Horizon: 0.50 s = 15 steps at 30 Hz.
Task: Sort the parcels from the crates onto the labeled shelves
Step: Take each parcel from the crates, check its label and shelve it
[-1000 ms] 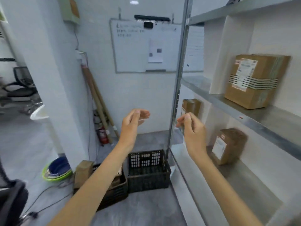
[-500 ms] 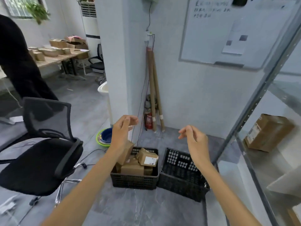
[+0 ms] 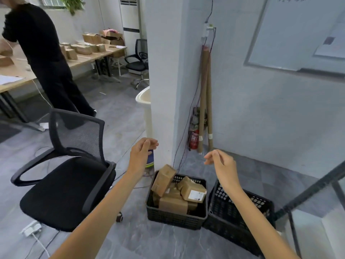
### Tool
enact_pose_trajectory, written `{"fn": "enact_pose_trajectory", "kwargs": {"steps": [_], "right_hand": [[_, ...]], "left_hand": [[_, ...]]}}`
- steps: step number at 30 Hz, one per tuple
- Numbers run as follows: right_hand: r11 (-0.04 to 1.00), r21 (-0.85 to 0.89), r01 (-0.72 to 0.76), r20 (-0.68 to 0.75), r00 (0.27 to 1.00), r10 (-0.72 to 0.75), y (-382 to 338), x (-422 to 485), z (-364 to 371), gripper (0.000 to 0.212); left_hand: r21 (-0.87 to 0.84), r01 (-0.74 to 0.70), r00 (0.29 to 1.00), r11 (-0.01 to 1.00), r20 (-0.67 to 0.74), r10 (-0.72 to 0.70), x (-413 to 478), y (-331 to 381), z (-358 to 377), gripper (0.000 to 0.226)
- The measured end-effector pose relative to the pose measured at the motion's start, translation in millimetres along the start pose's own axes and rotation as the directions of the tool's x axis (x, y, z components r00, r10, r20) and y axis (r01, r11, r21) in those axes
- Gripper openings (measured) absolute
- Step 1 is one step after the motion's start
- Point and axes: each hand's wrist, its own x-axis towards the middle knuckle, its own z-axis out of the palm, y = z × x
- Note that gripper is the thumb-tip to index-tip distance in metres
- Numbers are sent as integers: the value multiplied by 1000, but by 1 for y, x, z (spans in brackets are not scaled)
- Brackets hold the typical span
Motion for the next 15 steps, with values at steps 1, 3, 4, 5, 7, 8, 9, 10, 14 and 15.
{"fn": "enact_pose_trajectory", "kwargs": {"steps": [1,3,4,5,7,8,9,10,14,15], "right_hand": [[1000,8,-22,2,1000,22,4,10,12,36],[997,27,-71,-7,997,71,13,29,33,37],[994,38,-98,-11,995,99,18,37,42,37],[991,42,-127,-9,992,127,23,45,50,37],[983,27,-180,8,984,180,34,59,62,37],[979,12,-203,17,979,202,40,67,66,36],[974,-7,-225,25,974,225,46,75,70,35],[968,-25,-249,33,968,250,53,84,74,34],[933,-37,-358,54,931,360,86,120,90,28],[924,-55,-379,64,922,382,95,129,95,26]], "left_hand": [[1,24,1000,1000,-5,-24,14,-7,-5,29],[14,63,998,998,-22,-63,41,-22,-12,28],[24,80,997,997,-26,-79,53,-29,-14,27],[34,100,995,994,-27,-99,65,-36,-16,26],[42,137,990,990,-20,-136,85,-47,-14,25],[44,149,989,988,-13,-149,95,-53,-12,24],[51,160,987,986,-5,-160,105,-60,-9,25],[64,171,985,983,0,-172,114,-68,-7,25],[118,224,974,967,16,-227,148,-101,3,25],[129,241,969,962,18,-245,156,-108,5,24]]}}
